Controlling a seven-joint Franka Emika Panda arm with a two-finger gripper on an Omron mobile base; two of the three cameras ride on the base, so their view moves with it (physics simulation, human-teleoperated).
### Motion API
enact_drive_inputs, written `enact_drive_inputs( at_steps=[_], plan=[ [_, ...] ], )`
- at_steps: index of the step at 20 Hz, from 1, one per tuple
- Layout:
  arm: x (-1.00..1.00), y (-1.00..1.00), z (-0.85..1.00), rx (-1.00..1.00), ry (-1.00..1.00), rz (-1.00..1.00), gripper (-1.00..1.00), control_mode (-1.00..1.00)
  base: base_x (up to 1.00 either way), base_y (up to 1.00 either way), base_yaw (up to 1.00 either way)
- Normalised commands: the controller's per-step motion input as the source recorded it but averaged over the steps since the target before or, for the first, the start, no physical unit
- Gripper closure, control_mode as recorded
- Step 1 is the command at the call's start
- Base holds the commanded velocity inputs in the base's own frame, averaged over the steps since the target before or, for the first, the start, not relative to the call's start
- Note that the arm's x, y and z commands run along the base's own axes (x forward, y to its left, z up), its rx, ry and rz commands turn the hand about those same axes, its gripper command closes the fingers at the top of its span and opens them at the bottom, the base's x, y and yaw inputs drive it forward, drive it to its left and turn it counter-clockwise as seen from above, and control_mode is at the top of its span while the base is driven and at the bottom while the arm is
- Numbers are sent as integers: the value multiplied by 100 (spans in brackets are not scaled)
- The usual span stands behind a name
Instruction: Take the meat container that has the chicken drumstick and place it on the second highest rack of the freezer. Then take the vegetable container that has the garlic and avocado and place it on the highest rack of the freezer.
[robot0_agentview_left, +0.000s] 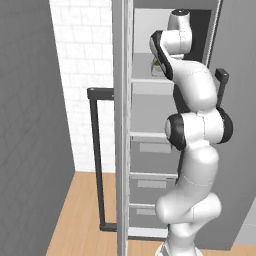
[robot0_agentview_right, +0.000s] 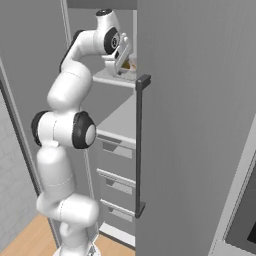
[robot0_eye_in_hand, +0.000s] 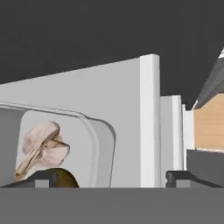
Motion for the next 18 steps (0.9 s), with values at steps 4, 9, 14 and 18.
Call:
enact_drive_inputs(
  at_steps=[4,9,14,18],
  plan=[
    [-76,10,-58,-9,5,0,-100,-100,0,0,0],
    [-99,17,-51,-6,-1,3,-100,-100,0,0,0],
    [-100,13,-21,-1,-14,13,-100,-100,0,0,0],
    [-100,0,-30,0,-5,18,-100,-100,0,0,0]
  ],
)
